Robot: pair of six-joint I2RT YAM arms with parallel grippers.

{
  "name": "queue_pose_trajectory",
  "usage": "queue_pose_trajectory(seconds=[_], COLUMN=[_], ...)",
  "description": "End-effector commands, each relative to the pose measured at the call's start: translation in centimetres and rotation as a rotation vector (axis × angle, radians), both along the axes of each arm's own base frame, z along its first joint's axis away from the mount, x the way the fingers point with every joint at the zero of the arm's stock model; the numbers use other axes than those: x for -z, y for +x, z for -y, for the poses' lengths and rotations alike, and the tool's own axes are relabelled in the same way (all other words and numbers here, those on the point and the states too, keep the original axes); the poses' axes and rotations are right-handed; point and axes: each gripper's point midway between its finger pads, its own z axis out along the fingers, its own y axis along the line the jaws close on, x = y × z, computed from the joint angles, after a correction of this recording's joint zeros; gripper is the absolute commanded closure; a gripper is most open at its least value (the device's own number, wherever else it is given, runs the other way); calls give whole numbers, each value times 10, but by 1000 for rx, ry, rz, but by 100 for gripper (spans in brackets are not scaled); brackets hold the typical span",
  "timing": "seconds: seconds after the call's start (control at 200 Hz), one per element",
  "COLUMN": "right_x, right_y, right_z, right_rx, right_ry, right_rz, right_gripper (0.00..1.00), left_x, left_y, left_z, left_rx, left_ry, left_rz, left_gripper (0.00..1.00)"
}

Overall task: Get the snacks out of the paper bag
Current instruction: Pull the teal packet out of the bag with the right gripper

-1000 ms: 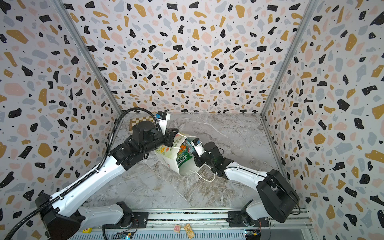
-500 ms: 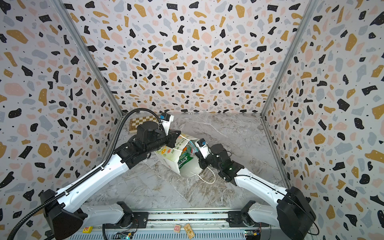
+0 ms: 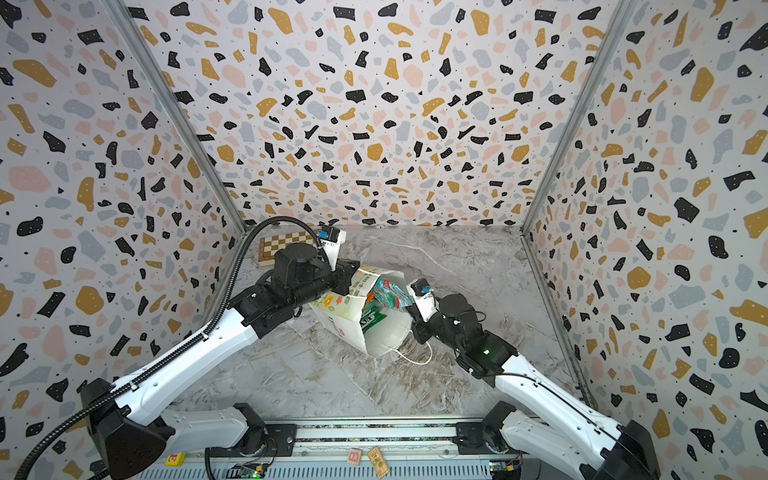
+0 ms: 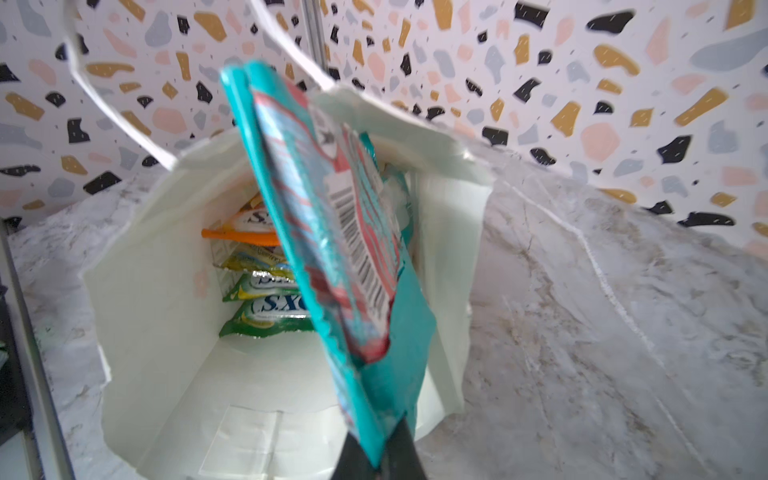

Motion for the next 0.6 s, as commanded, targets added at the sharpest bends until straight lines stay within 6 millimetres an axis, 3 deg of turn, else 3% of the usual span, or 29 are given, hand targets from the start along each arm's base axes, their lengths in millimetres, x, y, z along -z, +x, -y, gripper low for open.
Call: queue_pose_trajectory(seconds=[0.0,0.315,0.596], right_x=[-60,-92,-98], right_y=[4,7,28], right_z=[17,57,101], right_rx=[80,261,447], right_ry=[74,102,100], right_rz=[131,221,207], right_gripper=[100,100,100], left_x=[-10,-10,-10], left_y=[4,2,0], left_z=[0,3,6], left_rx=[-13,5,23], left_ry=[-26,-30,-35], left_rz=[42,38,35], left_gripper=[100,100,100])
